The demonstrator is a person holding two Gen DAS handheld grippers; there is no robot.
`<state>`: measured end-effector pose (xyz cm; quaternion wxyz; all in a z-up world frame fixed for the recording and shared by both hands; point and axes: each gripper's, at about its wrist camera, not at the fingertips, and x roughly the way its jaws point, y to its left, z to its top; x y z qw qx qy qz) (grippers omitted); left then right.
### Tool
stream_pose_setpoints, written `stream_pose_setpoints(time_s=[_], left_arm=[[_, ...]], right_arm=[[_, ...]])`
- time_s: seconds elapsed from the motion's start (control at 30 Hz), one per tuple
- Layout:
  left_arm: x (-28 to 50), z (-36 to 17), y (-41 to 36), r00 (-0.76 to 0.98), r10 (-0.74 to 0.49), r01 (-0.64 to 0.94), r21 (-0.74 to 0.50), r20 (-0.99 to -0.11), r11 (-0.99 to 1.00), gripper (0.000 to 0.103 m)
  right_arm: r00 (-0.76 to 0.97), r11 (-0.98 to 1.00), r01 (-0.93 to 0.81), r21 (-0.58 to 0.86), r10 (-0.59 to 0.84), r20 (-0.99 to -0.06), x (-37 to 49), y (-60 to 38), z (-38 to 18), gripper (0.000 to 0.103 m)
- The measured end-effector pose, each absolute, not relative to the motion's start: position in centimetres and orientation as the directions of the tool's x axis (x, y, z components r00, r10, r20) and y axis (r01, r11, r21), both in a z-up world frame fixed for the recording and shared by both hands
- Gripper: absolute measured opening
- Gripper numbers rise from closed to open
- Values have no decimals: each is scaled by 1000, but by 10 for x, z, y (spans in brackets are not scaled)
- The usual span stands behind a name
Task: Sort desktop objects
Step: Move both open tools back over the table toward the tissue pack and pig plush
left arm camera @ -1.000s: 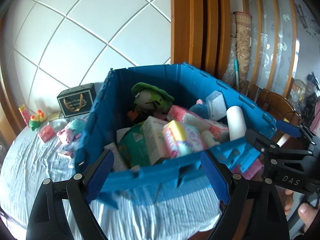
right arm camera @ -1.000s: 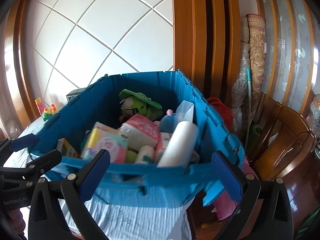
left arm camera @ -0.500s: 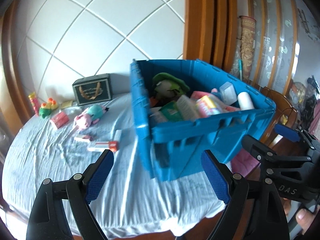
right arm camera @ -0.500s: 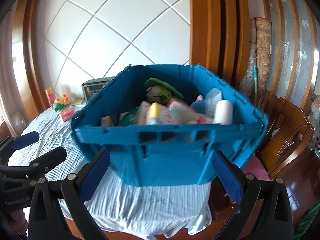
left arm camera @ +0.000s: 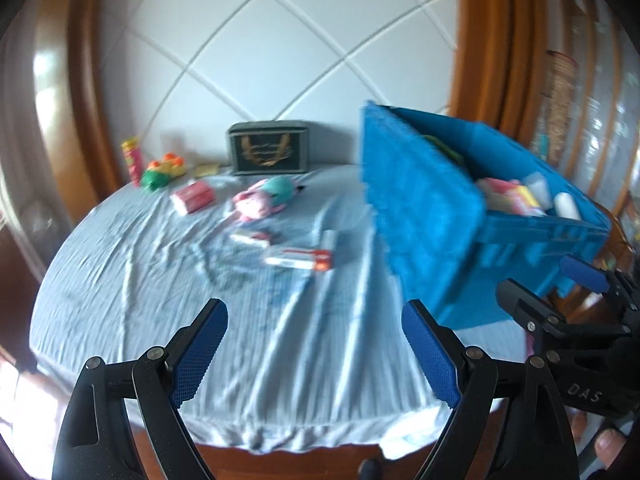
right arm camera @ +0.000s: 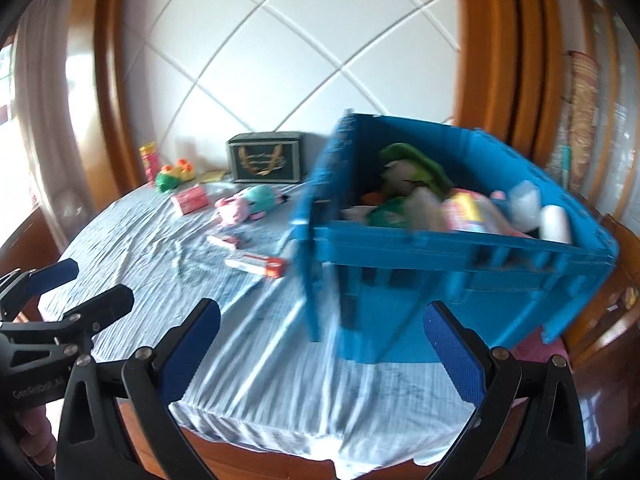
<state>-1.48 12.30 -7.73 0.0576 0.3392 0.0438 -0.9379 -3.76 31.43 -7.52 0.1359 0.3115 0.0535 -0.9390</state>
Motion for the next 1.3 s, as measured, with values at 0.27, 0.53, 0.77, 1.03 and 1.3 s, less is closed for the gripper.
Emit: stream_pose_setpoints(time_s=[0.27,0.53,0.77,1.03,1.3], left_arm=[[-39,-100,50,-713,-198,295,-32,-673,-955,89],[-115,-117,-7,-647,-284,372,32,-708,-928,90],[-161,-133,-58,-594,-343,454,48,-728,-890,89],[-189,-146,-114,-547,-359,512,37,-756,-858,89],[-247,-149,-165,-566,-337,464,47,-752,-885,89]], right_arm=[[-709,-909,416,-22,-309,-634,-77,243,-95,103],[-753,-924,370,-92,-241,-612,-145,175,-113,103],[-684,-854,519,-38,-389,-617,-198,111,-119,103],[-564,-787,614,57,-488,-666,-244,71,-135,103],[-584,-844,528,93,-439,-683,-296,61,-143,103]])
